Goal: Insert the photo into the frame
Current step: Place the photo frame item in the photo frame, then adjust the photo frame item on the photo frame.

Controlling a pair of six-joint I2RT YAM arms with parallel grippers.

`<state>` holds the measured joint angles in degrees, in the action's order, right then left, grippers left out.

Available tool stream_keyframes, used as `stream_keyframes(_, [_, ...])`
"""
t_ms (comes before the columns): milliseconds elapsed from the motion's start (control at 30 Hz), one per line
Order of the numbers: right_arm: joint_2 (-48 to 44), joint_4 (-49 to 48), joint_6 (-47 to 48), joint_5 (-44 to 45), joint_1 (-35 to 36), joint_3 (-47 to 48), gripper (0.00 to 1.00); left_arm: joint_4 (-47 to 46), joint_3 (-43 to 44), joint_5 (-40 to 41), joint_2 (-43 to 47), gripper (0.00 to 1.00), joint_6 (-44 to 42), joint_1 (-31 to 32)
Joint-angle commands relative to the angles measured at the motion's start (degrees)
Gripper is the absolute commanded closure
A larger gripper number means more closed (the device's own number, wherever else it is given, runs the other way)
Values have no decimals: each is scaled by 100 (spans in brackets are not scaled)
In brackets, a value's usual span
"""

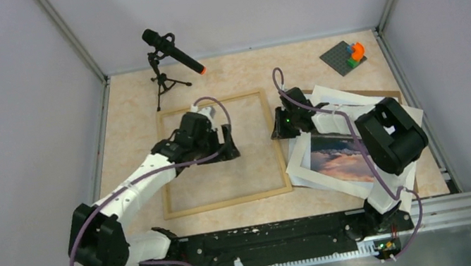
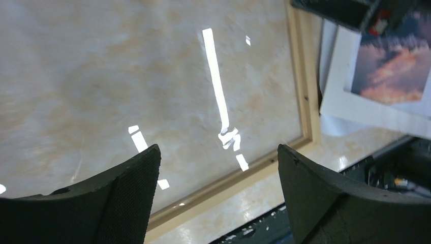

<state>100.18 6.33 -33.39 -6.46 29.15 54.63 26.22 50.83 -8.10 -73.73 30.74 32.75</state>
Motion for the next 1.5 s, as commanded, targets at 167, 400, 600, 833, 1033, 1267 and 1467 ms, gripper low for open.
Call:
stream_keyframes(167, [-678, 1032, 453, 189, 64, 80, 59, -1013, -196, -732, -379, 11, 110, 773])
stream_keyframes(400, [-750, 1558, 345, 539, 349, 294, 60, -1205, -473, -943, -148, 15, 21, 829])
stream_keyframes(600, [-724, 1594, 179, 628, 530, 308, 62, -1263, -672, -1110, 33, 19, 27, 835])
stream_keyframes(833, [-603, 1725, 101, 1000, 741, 501, 62, -1584, -1069, -1529, 238, 24, 315, 837])
stream_keyframes(1033, [-470, 1657, 36, 1180, 851, 519, 62, -1622, -1152, -1550, 236, 25, 387, 831])
stream_keyframes(1267, [-316, 1589, -82, 1431, 906, 416, 64, -1785, -1170, -1643, 233, 10, 436, 830])
stream_keyframes(1467, [-268, 1440, -2, 1332, 902, 332, 76, -1888, -1148, -1766, 238, 12, 379, 831])
